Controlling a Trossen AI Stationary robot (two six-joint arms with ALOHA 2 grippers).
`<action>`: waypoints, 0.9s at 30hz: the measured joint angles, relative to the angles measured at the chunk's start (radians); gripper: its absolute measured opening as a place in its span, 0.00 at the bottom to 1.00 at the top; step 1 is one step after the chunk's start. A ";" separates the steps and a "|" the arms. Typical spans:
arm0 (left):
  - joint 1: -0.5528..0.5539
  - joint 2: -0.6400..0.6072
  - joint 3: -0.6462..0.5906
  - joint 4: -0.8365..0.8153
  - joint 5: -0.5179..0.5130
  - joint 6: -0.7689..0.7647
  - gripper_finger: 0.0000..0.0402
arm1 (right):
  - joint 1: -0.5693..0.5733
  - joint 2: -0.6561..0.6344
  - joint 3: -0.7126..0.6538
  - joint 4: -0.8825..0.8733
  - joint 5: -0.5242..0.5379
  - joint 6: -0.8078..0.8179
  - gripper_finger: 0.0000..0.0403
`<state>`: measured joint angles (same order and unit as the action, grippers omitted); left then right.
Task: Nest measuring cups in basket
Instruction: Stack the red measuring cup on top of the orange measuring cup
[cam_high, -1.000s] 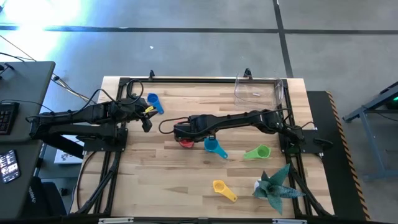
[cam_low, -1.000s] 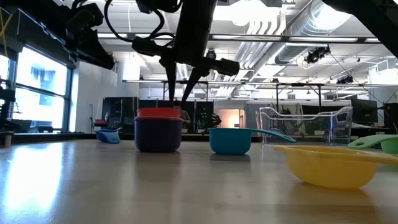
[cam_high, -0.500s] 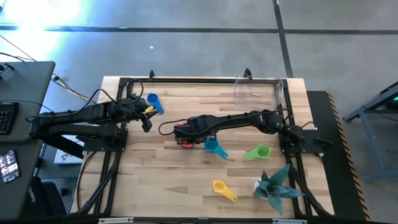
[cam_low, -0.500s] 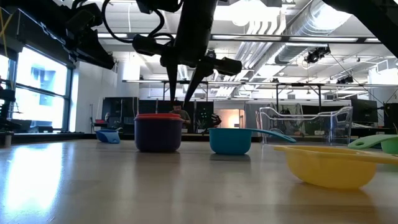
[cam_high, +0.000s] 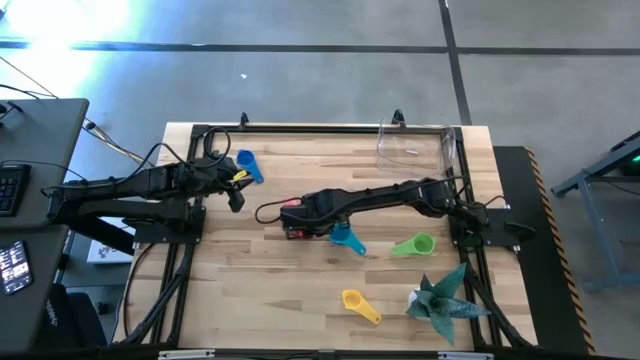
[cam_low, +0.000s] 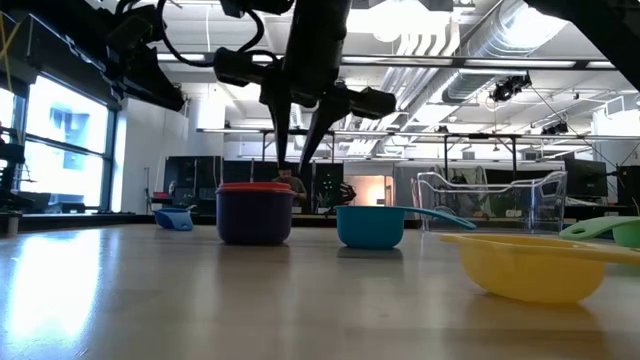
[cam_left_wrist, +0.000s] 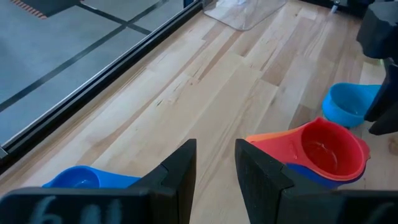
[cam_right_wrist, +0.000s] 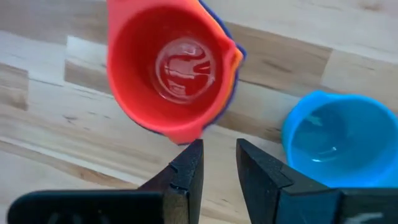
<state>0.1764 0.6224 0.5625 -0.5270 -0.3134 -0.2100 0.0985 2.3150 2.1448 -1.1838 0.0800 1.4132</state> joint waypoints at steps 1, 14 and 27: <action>0.000 0.000 0.000 0.000 0.000 0.000 0.25 | 0.000 0.000 0.000 -0.008 0.000 -0.001 0.22; 0.000 0.000 0.000 0.001 0.000 -0.006 0.25 | -0.010 0.029 0.001 -0.002 -0.013 -0.045 0.22; 0.000 0.000 0.000 0.001 -0.004 -0.023 0.25 | -0.011 0.049 0.000 0.041 -0.055 -0.071 0.22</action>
<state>0.1764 0.6224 0.5625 -0.5259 -0.3176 -0.2331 0.0879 2.3638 2.1452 -1.1428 0.0246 1.3426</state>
